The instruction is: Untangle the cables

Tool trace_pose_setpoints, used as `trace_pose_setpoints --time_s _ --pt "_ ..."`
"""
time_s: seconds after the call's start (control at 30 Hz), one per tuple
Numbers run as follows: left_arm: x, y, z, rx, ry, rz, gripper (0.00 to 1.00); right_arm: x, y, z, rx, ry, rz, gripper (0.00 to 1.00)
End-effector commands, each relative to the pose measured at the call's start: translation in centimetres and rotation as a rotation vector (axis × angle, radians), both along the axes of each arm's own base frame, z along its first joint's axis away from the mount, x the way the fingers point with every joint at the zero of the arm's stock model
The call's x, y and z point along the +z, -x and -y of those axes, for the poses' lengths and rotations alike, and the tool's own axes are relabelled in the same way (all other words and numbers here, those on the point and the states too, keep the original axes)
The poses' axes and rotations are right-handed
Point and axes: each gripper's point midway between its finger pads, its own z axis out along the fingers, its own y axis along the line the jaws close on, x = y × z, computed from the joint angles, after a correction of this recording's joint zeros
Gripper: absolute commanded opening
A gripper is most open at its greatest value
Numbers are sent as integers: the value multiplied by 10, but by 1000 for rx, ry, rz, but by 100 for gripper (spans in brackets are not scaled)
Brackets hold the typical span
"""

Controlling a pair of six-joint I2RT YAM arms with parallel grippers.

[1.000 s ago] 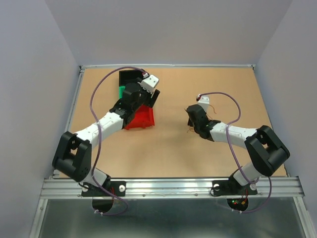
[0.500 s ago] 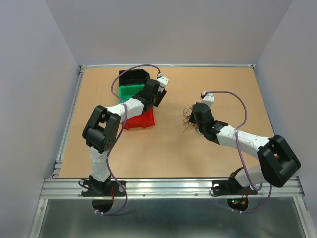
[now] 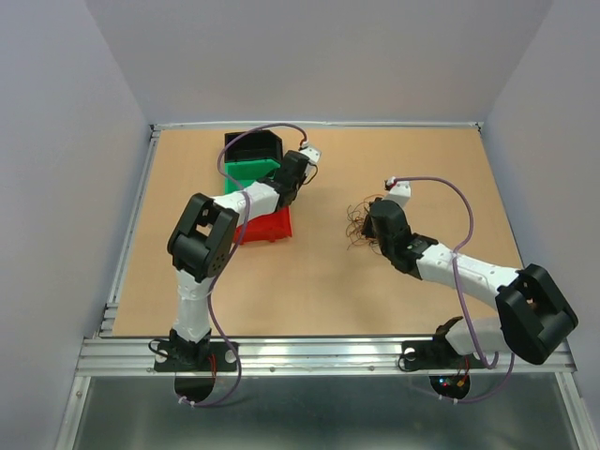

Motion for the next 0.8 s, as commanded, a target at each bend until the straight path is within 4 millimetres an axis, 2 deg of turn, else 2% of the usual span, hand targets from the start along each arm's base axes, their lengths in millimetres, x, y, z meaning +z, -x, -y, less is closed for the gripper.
trace_pose_setpoints --time_s 0.0,0.03,0.1,0.13,0.2,0.27,0.3,0.33,0.37,0.4,0.43,0.47,0.5,0.53,0.57,0.6,0.63,0.73,0.77 --pt "42 0 3 -7 72 82 0 13 -2 3 -18 -27 53 1" --pt "42 4 2 -11 79 83 0 13 -2 3 -18 -26 54 0" --pt "57 5 4 -20 113 120 0 13 -2 3 -17 -26 54 1" --pt "57 9 4 -30 122 121 0 13 -2 3 -16 -26 53 1" --pt "82 11 1 -34 179 174 0 13 -2 3 -18 -25 53 1" --pt "88 21 4 -98 237 159 0 12 -2 3 -18 -25 53 1" --pt "111 27 6 -162 299 178 0 12 -2 3 -18 -25 53 1" --pt "112 34 5 -198 316 168 0 12 -2 3 -15 -23 53 1" --pt "132 43 7 -255 347 192 0 12 -3 3 -14 -21 51 1" --pt "139 48 6 -294 356 197 0 11 -2 2 -11 -20 49 1" --pt "146 61 6 -375 369 195 0 11 -3 2 -8 -17 48 1" --pt "150 62 -4 -376 345 212 0 10 -3 1 -5 -15 46 1" --pt "141 74 -4 -437 351 186 0 10 -3 0 0 -15 45 1" --pt "153 77 -20 -458 327 229 0 10 -3 0 1 -14 45 1" --pt "142 79 -24 -487 320 212 0 9 -3 0 1 -13 44 1" --pt "148 86 -28 -522 315 232 0 9 -3 0 5 -10 43 0" --pt "146 92 -29 -567 311 231 0 11 -3 0 6 -11 45 1" --pt "115 105 -40 -641 216 194 0 12 -2 -2 17 -20 45 0" --pt "96 110 -43 -680 159 141 0 11 -2 -2 16 -19 46 1"
